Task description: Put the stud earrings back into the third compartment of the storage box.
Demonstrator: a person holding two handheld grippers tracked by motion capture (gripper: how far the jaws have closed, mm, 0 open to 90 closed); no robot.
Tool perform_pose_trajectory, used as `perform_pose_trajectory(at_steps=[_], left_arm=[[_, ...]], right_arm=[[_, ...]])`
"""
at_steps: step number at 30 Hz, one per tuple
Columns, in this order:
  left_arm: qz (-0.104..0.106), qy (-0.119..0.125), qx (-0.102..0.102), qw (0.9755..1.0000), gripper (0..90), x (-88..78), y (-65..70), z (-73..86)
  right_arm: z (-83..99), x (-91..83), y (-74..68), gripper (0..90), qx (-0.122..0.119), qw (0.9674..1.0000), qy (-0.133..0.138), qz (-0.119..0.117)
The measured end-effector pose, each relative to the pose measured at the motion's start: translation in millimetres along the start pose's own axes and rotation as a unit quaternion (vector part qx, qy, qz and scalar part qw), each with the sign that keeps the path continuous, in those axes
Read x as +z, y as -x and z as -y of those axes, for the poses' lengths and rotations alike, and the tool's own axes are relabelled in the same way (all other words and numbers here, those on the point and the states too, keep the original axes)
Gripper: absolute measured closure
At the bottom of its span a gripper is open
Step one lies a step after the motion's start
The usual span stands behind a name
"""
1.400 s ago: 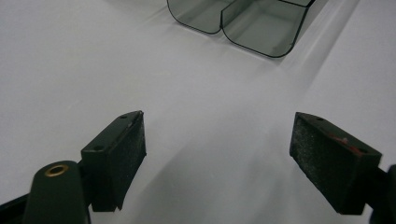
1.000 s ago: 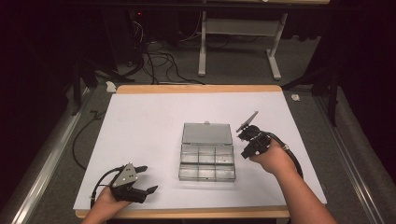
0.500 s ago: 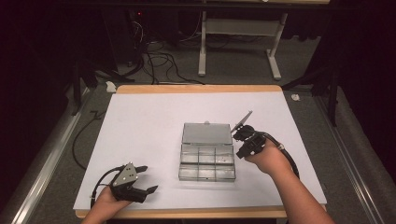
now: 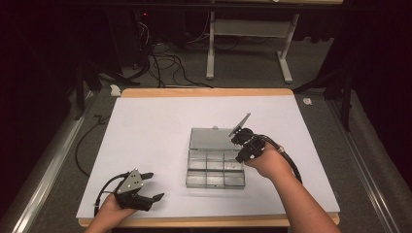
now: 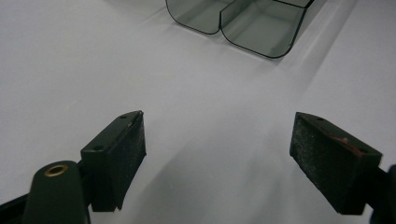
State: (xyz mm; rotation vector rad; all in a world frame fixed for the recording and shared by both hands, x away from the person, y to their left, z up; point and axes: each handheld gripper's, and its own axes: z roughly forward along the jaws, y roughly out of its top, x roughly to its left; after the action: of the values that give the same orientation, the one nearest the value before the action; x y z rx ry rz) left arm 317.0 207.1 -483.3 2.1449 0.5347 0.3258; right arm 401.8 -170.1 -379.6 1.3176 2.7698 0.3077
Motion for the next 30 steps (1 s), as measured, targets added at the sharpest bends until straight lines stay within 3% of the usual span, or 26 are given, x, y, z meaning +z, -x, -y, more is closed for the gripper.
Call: perform_pose_trajectory(at_steps=[14, 18, 20, 21, 26, 27, 30], left_arm=[[0.002, 0.000, 0.000, 1.0000, 19.0, -0.1, 0.0, 0.0], [0.003, -0.001, -0.003, 1.0000, 19.0, 0.5, -0.7, -0.1], [0.002, 0.001, 0.001, 1.0000, 19.0, -0.2, 0.0, 0.1], [0.003, 0.000, 0.000, 1.0000, 19.0, 0.0, -0.3, 0.0], [0.002, 0.000, 0.001, 1.0000, 19.2, -0.1, 0.0, 0.0], [0.002, 0.000, 0.002, 1.0000, 19.3, -0.2, 0.1, 0.0], [0.004, -0.003, -0.003, 1.0000, 19.3, 0.7, -0.9, -0.3]], right_arm=[[-18.5, 28.0, -11.1, 86.5, -0.003, 0.9996, -0.024, -0.010], [-19.7, 39.8, -8.5, 86.5, -0.014, 0.9995, -0.027, -0.012], [-19.3, 45.2, -8.7, 86.4, 0.000, 0.9993, -0.037, -0.011], [-19.4, 48.5, -6.6, 86.4, -0.009, 0.9993, -0.035, -0.013], [-20.0, 56.2, -4.8, 86.3, -0.002, 0.9992, -0.037, -0.014], [-20.1, 58.0, -3.3, 86.2, -0.010, 0.9992, -0.035, -0.013], [-20.2, 59.7, -3.7, 84.6, 0.000, 0.9992, -0.039, -0.013]])
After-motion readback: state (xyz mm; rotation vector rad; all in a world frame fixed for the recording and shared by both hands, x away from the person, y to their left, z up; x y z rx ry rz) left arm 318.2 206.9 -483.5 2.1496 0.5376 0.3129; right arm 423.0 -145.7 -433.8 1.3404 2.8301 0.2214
